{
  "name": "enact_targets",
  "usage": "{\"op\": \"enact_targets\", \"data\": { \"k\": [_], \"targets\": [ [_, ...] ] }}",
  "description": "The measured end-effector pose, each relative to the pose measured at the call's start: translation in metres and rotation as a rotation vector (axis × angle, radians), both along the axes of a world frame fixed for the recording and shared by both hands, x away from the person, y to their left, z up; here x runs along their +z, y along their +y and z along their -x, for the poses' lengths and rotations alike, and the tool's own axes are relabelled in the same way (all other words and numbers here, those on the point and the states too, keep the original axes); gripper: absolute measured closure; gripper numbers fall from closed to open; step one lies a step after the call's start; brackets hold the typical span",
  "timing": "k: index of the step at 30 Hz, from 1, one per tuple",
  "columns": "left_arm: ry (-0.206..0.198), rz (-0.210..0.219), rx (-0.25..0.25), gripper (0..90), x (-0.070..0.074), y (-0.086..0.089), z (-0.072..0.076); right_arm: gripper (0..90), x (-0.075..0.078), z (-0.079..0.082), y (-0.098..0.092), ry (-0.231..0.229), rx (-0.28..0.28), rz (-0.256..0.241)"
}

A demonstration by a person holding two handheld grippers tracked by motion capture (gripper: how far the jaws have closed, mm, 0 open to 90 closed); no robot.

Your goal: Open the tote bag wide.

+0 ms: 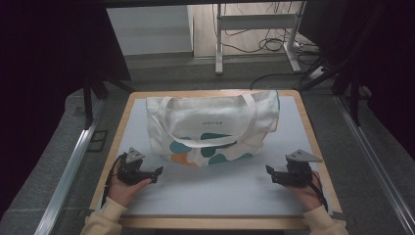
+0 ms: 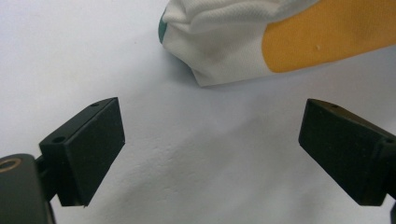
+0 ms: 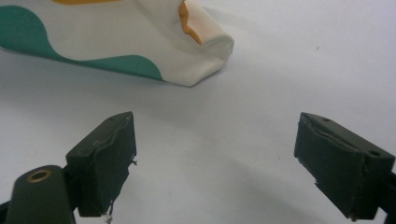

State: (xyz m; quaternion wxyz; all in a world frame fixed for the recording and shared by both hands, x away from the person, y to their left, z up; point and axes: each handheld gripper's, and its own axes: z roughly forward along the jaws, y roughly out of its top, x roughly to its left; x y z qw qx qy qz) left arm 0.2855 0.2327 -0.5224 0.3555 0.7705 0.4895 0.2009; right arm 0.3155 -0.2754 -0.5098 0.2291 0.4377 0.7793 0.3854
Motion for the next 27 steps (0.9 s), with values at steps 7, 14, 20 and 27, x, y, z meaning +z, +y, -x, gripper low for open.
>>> {"op": "enact_targets", "data": {
  "k": [7,14,20,27],
  "targets": [
    [-0.062,0.031,0.014,15.0,0.006,0.002,0.011,17.9,0.0,-0.002,0.002,-0.019,0.017,0.0],
    [-0.064,0.035,0.03,18.9,0.009,0.006,0.016,20.2,0.003,0.0,0.007,-0.029,0.044,0.002],
    [-0.06,0.045,0.021,20.0,0.01,0.005,0.008,21.0,0.005,0.0,0.003,-0.028,0.041,-0.011],
    [-0.065,0.051,0.036,19.3,0.011,0.005,0.004,21.7,0.006,0.001,-0.006,-0.018,0.019,-0.019]
  ]
}}
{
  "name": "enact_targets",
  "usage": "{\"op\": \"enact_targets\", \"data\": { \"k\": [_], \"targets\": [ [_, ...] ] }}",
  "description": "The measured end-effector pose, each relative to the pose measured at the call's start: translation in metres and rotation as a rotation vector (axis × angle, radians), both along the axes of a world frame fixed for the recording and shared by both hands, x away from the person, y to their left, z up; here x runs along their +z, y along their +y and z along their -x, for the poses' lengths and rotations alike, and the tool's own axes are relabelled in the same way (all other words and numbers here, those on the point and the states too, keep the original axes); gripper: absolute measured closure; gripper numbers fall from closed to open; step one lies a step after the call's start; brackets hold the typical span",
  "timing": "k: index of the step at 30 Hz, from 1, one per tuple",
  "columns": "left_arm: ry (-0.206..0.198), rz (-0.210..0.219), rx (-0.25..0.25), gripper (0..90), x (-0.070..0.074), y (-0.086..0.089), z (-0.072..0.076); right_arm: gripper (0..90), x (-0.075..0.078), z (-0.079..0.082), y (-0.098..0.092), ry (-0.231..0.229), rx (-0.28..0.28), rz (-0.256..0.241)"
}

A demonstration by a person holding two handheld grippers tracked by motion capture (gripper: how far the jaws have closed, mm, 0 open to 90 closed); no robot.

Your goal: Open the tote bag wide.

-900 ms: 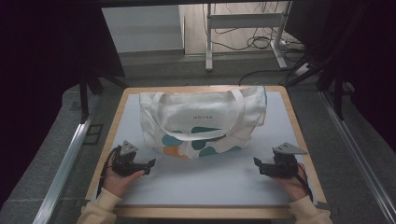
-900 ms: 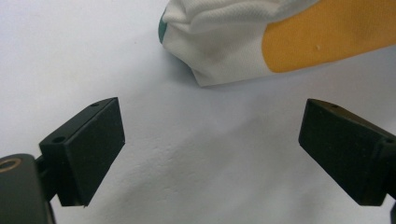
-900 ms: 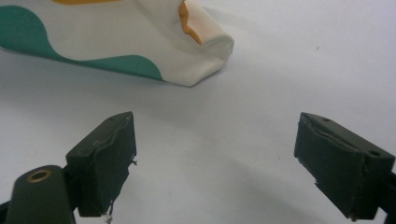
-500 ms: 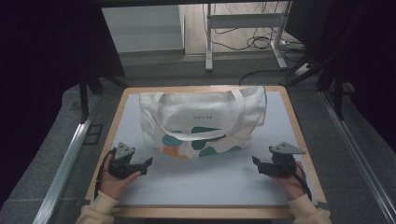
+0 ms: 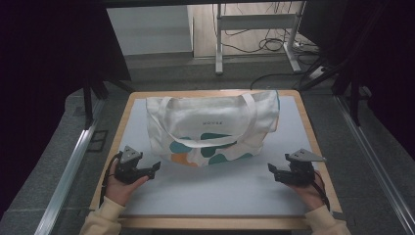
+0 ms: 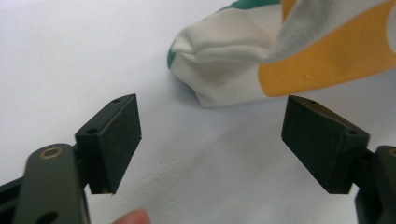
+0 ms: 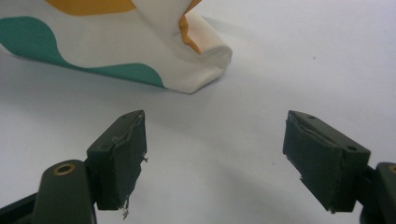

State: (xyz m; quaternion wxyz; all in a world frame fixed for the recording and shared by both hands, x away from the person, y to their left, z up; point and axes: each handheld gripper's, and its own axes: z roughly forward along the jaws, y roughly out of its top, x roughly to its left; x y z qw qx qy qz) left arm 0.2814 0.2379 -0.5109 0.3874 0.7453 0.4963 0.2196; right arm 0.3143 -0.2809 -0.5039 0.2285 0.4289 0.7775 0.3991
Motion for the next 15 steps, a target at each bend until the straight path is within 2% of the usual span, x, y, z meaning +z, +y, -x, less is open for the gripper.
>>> {"op": "enact_targets", "data": {
  "k": [5,10,15],
  "targets": [
    [-0.012,0.017,0.001,21.0,0.003,0.004,0.0,21.8,0.005,-0.002,-0.001,-0.016,-0.003,-0.006],
    [0.013,0.033,0.001,22.5,0.005,0.007,-0.002,21.9,0.013,-0.005,-0.001,-0.028,0.002,-0.03],
    [0.007,0.051,0.017,23.9,0.011,0.012,0.0,22.3,0.017,-0.009,-0.001,-0.03,0.007,-0.039]
  ]
}}
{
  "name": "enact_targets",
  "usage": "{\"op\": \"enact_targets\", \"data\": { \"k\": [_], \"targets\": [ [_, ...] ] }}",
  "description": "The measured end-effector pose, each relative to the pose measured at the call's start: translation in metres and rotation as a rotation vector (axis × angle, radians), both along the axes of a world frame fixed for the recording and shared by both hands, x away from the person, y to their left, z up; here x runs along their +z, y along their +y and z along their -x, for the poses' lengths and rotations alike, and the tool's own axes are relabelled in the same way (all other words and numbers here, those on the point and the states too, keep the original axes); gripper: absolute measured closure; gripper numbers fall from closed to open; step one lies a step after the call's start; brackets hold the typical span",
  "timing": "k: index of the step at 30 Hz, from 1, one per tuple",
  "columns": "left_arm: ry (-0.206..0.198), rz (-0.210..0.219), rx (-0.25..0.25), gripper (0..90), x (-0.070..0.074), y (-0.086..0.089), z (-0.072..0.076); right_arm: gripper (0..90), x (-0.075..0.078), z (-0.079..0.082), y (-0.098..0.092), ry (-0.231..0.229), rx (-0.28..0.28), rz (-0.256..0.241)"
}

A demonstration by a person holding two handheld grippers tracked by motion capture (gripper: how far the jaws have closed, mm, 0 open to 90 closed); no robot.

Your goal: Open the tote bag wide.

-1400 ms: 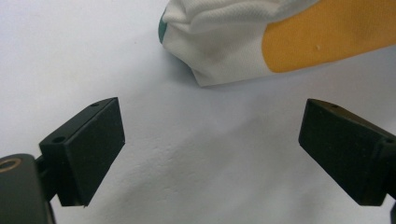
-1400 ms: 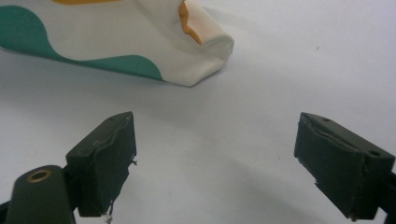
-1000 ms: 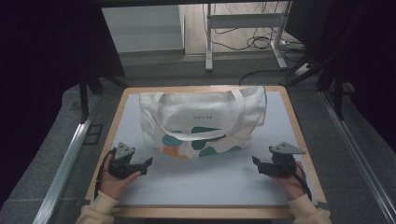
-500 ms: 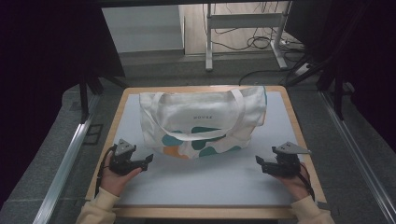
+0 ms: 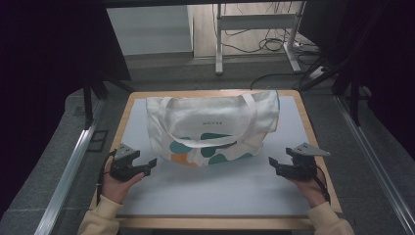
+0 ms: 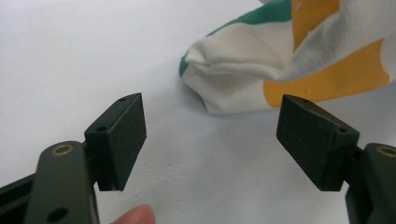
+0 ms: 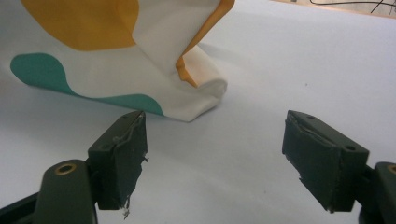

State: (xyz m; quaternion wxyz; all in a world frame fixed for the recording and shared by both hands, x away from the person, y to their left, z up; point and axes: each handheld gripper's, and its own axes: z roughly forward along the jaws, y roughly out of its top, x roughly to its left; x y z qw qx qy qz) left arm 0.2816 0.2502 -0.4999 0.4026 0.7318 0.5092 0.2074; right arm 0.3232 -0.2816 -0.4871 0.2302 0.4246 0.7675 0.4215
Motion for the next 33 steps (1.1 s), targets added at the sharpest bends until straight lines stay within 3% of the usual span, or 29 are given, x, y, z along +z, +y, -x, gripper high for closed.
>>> {"op": "enact_targets", "data": {
  "k": [11,20,33],
  "targets": [
    [-0.025,0.037,-0.003,25.3,0.012,0.007,0.002,23.3,0.017,0.0,0.002,-0.031,0.009,-0.024],
    [-0.066,0.041,-0.011,25.0,0.03,0.011,0.003,24.3,0.034,-0.005,0.001,-0.054,0.01,-0.056],
    [-0.101,0.054,-0.023,24.7,0.055,0.016,0.002,24.4,0.056,-0.018,0.004,-0.075,0.024,-0.06]
  ]
}}
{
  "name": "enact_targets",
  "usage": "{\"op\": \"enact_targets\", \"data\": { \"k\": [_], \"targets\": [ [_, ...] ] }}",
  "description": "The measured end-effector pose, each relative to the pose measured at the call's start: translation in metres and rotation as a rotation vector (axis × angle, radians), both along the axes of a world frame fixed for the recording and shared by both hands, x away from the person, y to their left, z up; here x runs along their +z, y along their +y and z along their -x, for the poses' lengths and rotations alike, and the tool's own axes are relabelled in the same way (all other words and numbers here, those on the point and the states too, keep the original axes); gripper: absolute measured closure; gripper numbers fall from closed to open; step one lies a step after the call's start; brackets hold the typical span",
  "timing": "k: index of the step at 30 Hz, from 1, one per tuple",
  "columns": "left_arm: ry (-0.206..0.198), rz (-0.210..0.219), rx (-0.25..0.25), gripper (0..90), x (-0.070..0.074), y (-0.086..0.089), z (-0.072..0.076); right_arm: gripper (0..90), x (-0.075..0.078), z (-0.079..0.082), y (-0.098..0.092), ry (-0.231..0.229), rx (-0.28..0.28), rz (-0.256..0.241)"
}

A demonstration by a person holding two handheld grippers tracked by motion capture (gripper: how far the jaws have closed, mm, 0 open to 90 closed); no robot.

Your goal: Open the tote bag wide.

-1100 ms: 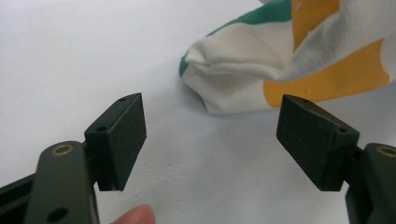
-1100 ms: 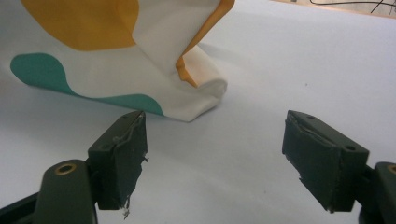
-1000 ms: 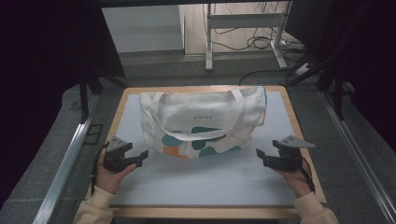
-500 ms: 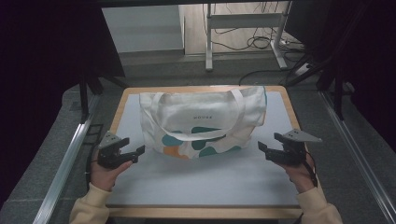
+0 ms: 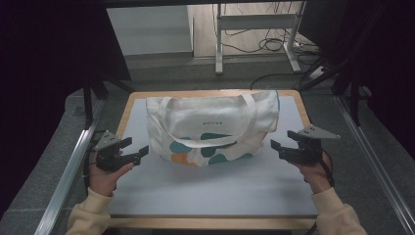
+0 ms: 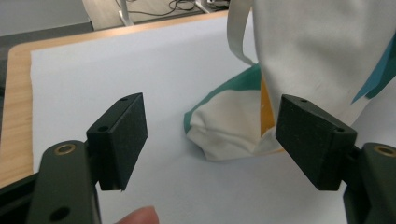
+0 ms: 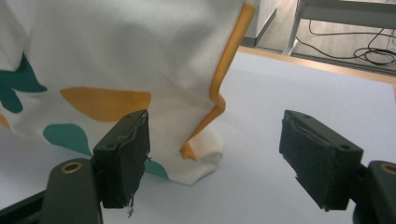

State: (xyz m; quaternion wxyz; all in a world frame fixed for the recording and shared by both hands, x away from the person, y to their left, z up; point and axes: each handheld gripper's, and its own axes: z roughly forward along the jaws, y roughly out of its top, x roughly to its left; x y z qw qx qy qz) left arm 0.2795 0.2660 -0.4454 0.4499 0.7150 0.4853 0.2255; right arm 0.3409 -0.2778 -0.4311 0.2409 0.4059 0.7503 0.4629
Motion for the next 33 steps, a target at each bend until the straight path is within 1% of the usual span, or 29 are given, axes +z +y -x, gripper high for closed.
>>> {"op": "enact_targets", "data": {
  "k": [2,3,4,6,9,14,16,23,29,33],
  "targets": [
    [-0.011,0.005,-0.002,24.6,0.007,0.001,0.0,24.4,0.003,-0.002,0.001,0.001,0.002,-0.001],
    [-0.011,0.005,-0.002,24.6,0.007,0.001,0.0,24.4,0.003,-0.002,0.001,0.001,0.002,-0.001],
    [-0.016,0.011,-0.006,24.5,0.012,0.001,0.0,24.4,0.007,-0.005,0.002,0.003,0.007,-0.002],
    [-0.021,0.022,-0.012,24.4,0.016,0.001,-0.001,24.3,0.009,-0.008,0.003,0.0,0.01,-0.004],
    [-0.028,0.025,-0.017,24.2,0.021,0.001,-0.002,24.0,0.015,-0.012,0.004,-0.002,0.012,-0.01],
    [-0.038,0.028,-0.027,23.8,0.029,-0.003,-0.004,23.5,0.023,-0.021,0.006,-0.005,0.027,-0.042],
    [-0.042,0.032,-0.032,23.6,0.031,-0.003,-0.005,23.3,0.026,-0.024,0.007,-0.005,0.03,-0.046],
    [-0.049,0.04,-0.036,23.0,0.035,-0.004,-0.008,22.5,0.034,-0.03,0.011,-0.014,0.038,-0.046],
    [-0.047,0.047,-0.056,22.5,0.037,-0.009,-0.013,22.2,0.037,-0.035,0.013,-0.004,0.045,-0.048],
    [-0.035,0.046,-0.083,22.0,0.036,-0.015,-0.019,22.1,0.038,-0.037,0.013,0.002,0.054,-0.053]
  ]
}}
